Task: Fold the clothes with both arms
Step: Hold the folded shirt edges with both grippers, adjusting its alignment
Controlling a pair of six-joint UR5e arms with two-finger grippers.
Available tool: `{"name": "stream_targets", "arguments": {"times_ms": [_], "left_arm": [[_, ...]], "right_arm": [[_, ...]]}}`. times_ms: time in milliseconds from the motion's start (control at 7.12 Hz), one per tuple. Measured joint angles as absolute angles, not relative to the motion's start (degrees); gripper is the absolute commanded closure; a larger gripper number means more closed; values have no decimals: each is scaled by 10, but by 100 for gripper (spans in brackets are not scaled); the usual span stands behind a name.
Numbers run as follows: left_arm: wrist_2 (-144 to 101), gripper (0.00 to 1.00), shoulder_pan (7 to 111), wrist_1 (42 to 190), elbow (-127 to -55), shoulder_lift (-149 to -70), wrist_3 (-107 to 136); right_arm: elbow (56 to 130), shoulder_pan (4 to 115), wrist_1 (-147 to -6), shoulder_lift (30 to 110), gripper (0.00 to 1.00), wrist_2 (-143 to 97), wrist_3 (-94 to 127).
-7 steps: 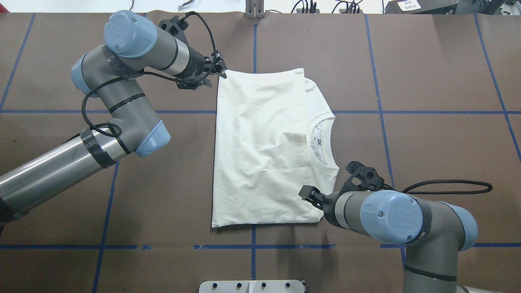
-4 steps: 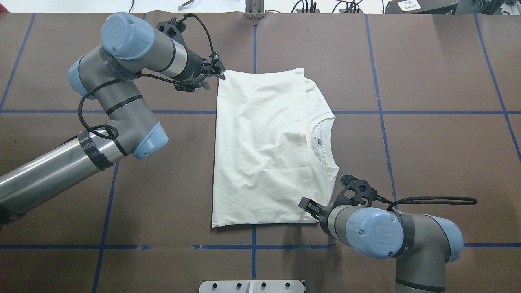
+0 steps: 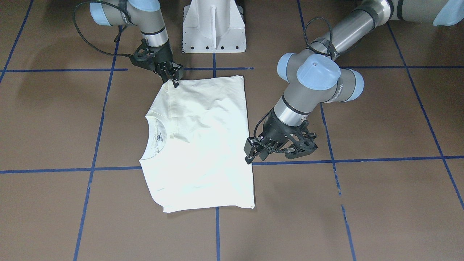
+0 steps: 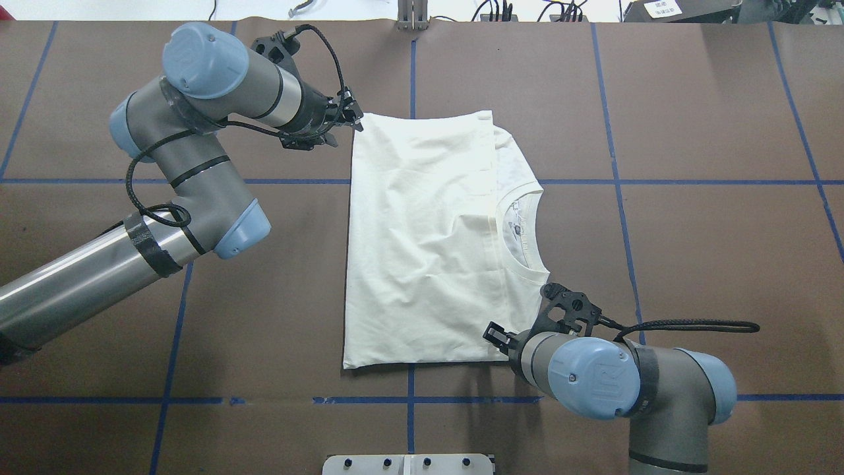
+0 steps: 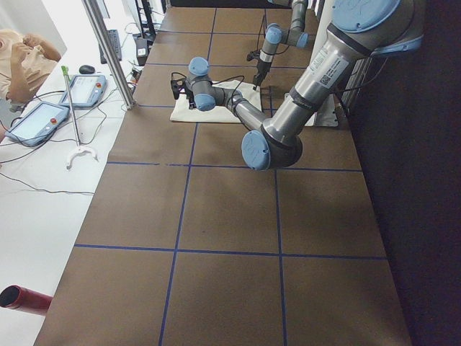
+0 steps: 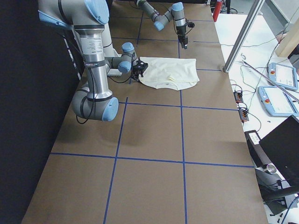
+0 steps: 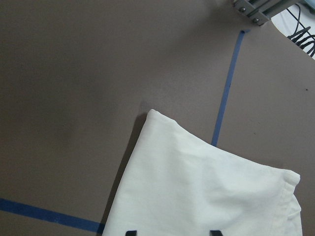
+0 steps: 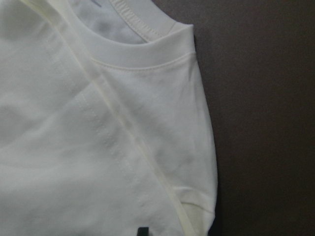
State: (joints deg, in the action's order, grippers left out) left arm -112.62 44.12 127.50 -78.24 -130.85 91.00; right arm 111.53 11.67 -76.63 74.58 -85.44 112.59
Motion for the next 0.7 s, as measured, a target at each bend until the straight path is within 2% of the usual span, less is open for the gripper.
{"name": "stream_targets", "arguments": {"times_ms": [422,703], "left_arm": [[-1125,42,441,1275,-786,-1301,911],[-1124,39,435,1271,-830,-1276,941]], "right_arm": [[1122,121,-766,742,100,-848,1126],[1155,125,-767,749,100,-849,1126]]}}
